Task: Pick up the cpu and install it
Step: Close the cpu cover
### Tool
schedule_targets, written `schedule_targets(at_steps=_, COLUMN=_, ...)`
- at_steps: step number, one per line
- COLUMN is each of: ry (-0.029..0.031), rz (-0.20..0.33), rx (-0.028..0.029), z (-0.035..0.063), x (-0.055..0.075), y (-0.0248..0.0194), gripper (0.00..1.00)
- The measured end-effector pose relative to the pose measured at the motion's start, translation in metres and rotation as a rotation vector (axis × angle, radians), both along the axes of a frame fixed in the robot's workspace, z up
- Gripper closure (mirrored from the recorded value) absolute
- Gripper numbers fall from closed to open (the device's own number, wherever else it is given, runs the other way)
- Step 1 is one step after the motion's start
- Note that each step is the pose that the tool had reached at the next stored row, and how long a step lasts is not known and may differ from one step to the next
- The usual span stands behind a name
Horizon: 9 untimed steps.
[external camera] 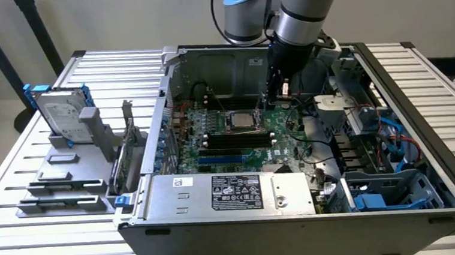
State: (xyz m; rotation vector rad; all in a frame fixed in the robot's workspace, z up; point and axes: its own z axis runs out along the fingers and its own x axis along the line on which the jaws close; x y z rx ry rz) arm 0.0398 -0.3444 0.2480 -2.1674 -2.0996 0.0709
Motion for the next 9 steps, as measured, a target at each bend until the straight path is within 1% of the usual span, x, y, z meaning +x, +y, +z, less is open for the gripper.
schedule_targets(at_steps=1, ry=0.0075, rz=0.000, rx=0.0000, z=0.0000, x=-0.002, y=-0.0005, gripper=0.89)
schedule_targets(at_steps=3, ry=0.0198, rz=0.000, rx=0.0000, z=0.0000, x=-0.005, y=-0.0015, gripper=0.89)
schedule_targets(at_steps=5, ry=0.0336, rz=0.000, rx=0.0001, z=-0.0001, x=-0.008, y=-0.0022, gripper=0.89)
schedule_targets(at_steps=6, ry=0.0412, rz=0.000, rx=0.0000, z=-0.0001, x=-0.009, y=-0.0025, gripper=0.89)
schedule_targets(at_steps=7, ry=0.0501, rz=0.000, rx=0.0001, z=-0.0003, x=-0.011, y=-0.0027, gripper=0.89)
schedule_targets(at_steps=9, ry=0.0645, rz=0.000, rx=0.0001, z=-0.0006, x=-0.014, y=-0.0031, gripper=0.89)
